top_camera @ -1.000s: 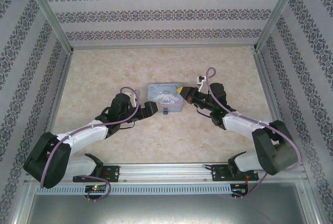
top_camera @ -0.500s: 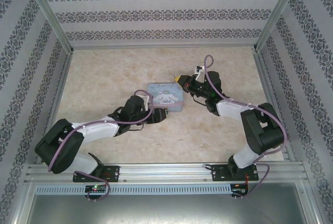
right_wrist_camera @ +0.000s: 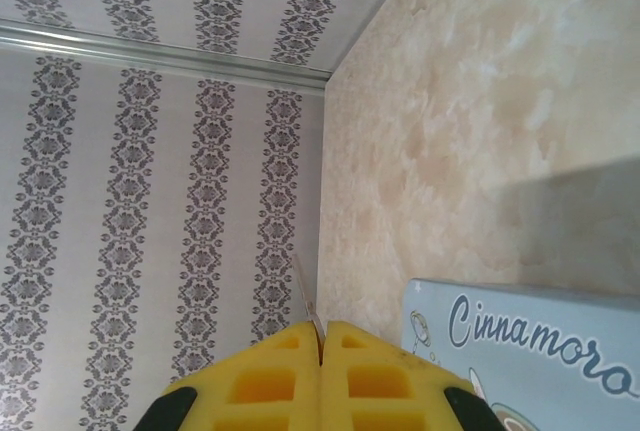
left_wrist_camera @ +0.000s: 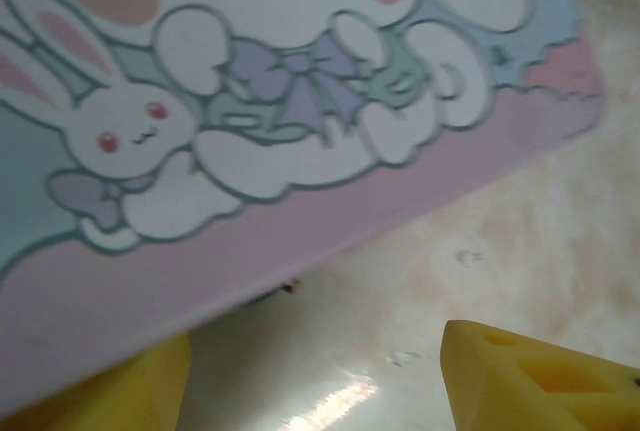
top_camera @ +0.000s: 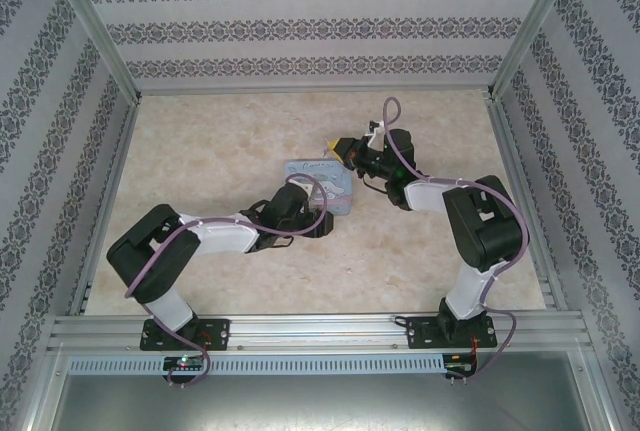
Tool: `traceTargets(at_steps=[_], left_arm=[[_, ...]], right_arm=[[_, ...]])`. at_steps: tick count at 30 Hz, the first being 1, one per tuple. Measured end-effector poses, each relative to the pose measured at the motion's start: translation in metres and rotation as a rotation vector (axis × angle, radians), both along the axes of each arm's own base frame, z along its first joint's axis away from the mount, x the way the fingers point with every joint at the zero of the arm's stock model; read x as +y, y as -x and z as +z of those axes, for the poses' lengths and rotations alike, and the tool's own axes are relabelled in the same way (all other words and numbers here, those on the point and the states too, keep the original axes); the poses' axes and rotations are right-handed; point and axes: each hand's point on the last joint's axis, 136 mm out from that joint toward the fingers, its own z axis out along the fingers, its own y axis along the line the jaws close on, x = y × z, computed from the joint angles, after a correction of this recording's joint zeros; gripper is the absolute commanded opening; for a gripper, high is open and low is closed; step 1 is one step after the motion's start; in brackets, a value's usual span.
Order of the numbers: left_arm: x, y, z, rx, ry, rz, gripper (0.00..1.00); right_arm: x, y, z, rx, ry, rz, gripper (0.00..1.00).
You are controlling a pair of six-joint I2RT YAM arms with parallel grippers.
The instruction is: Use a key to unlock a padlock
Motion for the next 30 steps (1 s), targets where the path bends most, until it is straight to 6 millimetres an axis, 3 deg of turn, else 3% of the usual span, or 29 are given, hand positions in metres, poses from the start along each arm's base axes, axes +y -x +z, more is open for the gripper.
traceTargets(at_steps=[6, 23, 30], left_arm=[[0.006, -0.003, -0.017, -0.005, -0.063, 0.02, 0.65], [-0.007, -0.019, -0.017, -0.049, -0.073, 0.027, 0.63], [-0.017, -0.024, -0.015, -0.062, -0.03, 0.018, 0.64]], right_arm=[[0.002, -0.004, -0.016, 0.036, -0.001, -0.001, 0.0], [0.004, -0.01, -0.043, 0.084, 0.001, -0.005, 0.0], [0.003, -0.012, -0.045, 0.086, 0.004, -0.016, 0.0]])
